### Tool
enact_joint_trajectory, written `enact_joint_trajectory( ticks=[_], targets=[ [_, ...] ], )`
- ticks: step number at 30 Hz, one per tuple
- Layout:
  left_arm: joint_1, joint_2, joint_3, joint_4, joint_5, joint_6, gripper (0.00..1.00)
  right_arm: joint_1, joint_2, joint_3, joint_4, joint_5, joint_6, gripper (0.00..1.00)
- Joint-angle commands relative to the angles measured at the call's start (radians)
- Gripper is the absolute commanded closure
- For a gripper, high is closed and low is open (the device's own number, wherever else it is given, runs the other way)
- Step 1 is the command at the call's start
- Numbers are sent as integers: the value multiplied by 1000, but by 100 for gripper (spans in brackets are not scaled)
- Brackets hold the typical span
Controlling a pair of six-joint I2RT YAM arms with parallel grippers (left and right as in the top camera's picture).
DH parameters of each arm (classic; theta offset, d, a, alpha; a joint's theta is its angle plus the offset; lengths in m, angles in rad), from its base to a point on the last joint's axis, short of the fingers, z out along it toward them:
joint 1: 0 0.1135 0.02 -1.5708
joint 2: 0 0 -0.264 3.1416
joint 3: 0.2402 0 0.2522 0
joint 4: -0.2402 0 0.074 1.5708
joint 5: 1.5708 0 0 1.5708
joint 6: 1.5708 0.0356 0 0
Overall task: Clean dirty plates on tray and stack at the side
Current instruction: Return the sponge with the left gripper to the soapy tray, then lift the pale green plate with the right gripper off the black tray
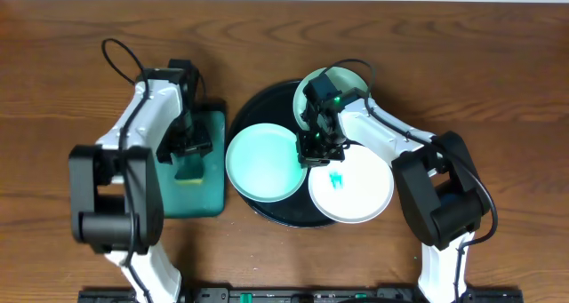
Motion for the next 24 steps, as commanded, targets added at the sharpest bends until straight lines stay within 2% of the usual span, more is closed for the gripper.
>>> enact_joint_trajectory(
  ticks=[1,4,11,16,24],
  targets=[
    [-12,-181,0,-38,1,-11,26,14,54,-36,8,51,-16,99],
    [-26,-308,0,-73,40,-16,21,14,53,-26,1,20,-26,99],
    [-45,-544,0,-154,66,-16,20,14,-35,17,-56,8,-101,99],
    [-45,-614,0,-208,67,-16,19,14,-130,48,-137,39,-117,99],
    [-45,-621,-1,-256,67,-16,19,-1,-258,48,-239,36,-130,98]
  ],
)
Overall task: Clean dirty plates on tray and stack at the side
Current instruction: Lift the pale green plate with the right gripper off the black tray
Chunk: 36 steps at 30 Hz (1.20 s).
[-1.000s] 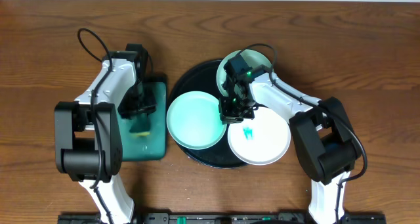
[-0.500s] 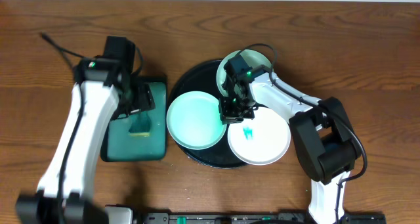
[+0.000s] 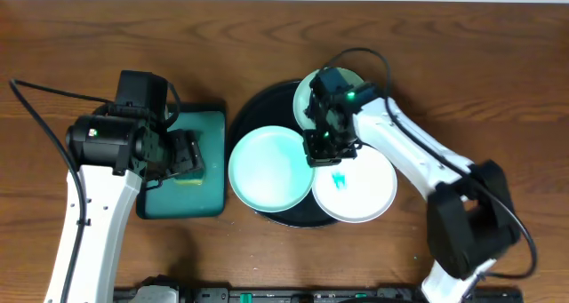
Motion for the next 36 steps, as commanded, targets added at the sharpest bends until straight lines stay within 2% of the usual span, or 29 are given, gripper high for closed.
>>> enact_joint_trajectory(
  ticks=[1,7,12,17,22,24,28,31,36],
  targets=[
    [-2,-2,-1,-11,10,-9,19,-13,-53,19,-50,-9,-20,98],
    [-2,-2,-1,-34,10,-9,19,-69,-65,19,-260,-98,-19,99],
    [-2,-2,-1,-54,10,-9,19,-103,-65,19,-341,-262,-190,99],
    [-2,-2,-1,-67,17,-9,19,-104,-65,19,-229,-445,-263,99],
    [-2,-2,-1,-75,17,-9,18,-106,-65,19,-51,-447,-263,98],
    [-2,-2,-1,-75,17,-9,19,-105,-65,19,24,-389,-253,99],
    [-2,-2,-1,-74,17,-9,18,-102,-65,19,106,-107,-192,98],
    [-2,-2,-1,-74,17,-9,18,-93,-65,20,112,74,-191,99],
    [-2,-2,-1,-73,17,-9,18,-72,-73,34,57,266,-191,98]
  ],
)
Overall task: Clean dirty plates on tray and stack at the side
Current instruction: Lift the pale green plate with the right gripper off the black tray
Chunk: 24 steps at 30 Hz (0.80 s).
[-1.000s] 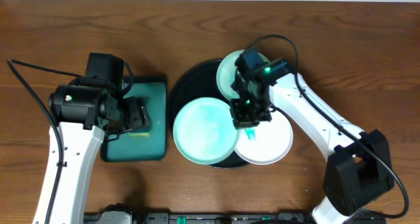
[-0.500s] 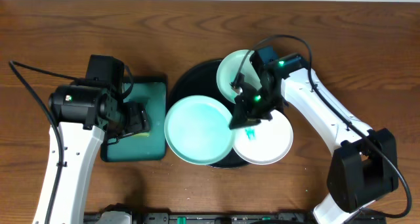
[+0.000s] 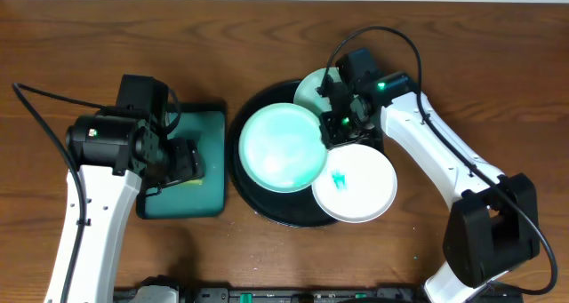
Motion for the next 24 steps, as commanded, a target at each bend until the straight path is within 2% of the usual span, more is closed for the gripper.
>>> enact_joint_trajectory(
  ticks=[1,17,24],
  targets=[
    [-2,-2,-1,-5,-1,-9,18,36,-26,31,-26,245,13,99],
    [-2,-2,-1,-2,-1,-9,18,251,-198,33,-40,892,27,99],
    [-2,-2,-1,-2,-1,-9,18,367,-221,32,-39,1205,-39,99]
  ],
)
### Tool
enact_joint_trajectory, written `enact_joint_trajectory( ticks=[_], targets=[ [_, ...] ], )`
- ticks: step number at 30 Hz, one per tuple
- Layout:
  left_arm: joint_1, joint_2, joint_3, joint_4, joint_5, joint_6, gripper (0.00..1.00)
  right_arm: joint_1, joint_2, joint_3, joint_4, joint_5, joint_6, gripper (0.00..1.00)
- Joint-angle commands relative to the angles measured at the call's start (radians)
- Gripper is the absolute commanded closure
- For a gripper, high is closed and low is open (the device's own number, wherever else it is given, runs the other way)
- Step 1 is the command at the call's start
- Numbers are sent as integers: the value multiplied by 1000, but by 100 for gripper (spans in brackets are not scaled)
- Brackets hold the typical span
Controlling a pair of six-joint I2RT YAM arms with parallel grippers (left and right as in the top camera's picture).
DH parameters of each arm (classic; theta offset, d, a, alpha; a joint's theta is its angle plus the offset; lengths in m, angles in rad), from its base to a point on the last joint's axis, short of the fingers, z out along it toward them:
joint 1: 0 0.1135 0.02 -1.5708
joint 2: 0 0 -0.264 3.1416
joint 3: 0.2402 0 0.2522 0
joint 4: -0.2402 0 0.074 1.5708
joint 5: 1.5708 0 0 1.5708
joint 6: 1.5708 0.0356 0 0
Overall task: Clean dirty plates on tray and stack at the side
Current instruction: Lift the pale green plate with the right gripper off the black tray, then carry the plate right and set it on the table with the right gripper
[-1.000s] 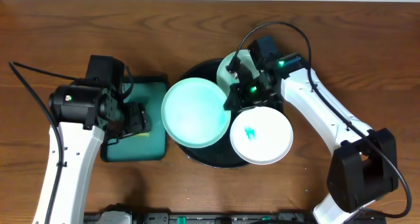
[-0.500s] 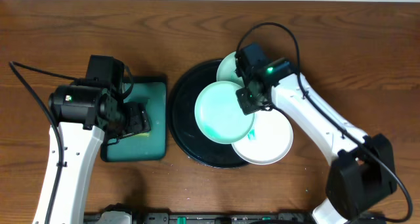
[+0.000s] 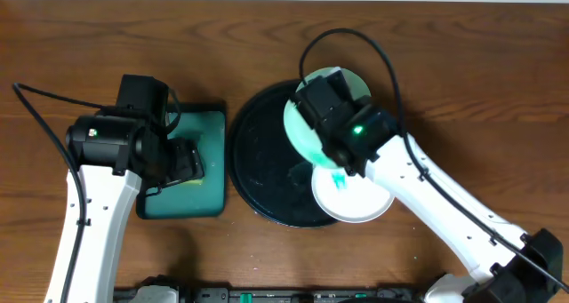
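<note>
A round black tray (image 3: pixel 262 161) lies mid-table. My right gripper (image 3: pixel 318 99) hangs high over the tray's back right, its fingers hidden under the wrist, shut on a large light green plate (image 3: pixel 298 125) that shows around the arm. A white plate (image 3: pixel 360 201) with a teal smear sits on the tray's front right, partly under the arm. My left gripper (image 3: pixel 184 163) hovers over a dark green mat (image 3: pixel 209 130), shut on a yellow-green sponge (image 3: pixel 182 181). The small green plate at the tray's back cannot be told apart from the held one.
The green mat lies just left of the tray, almost touching it. Cables loop above both arms. Bare wooden table stretches to the far left, the far right and along the back edge.
My right gripper has risen toward the camera and shifted right with the green plate. The tray's middle and left now show bare black. The left arm has not moved.
The green plate lay on the tray's left with my right gripper at its rim, and my left gripper was low on the mat at the sponge. Then the left arm was raised. The plate then sat at the tray's centre, and now hangs at the back right.
</note>
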Motion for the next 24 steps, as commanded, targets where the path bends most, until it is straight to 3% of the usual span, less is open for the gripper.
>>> enact_joint_trajectory(
  ticks=[1,14,24],
  targets=[
    [-2,-2,-1,-3,-1,-9,18,68,-19,21,2,246,-32,99],
    [-2,-2,-1,1,-1,-9,18,360,-18,21,3,705,-116,99],
    [-2,-2,-1,1,-1,-9,18,437,-18,21,10,803,-140,99]
  ],
)
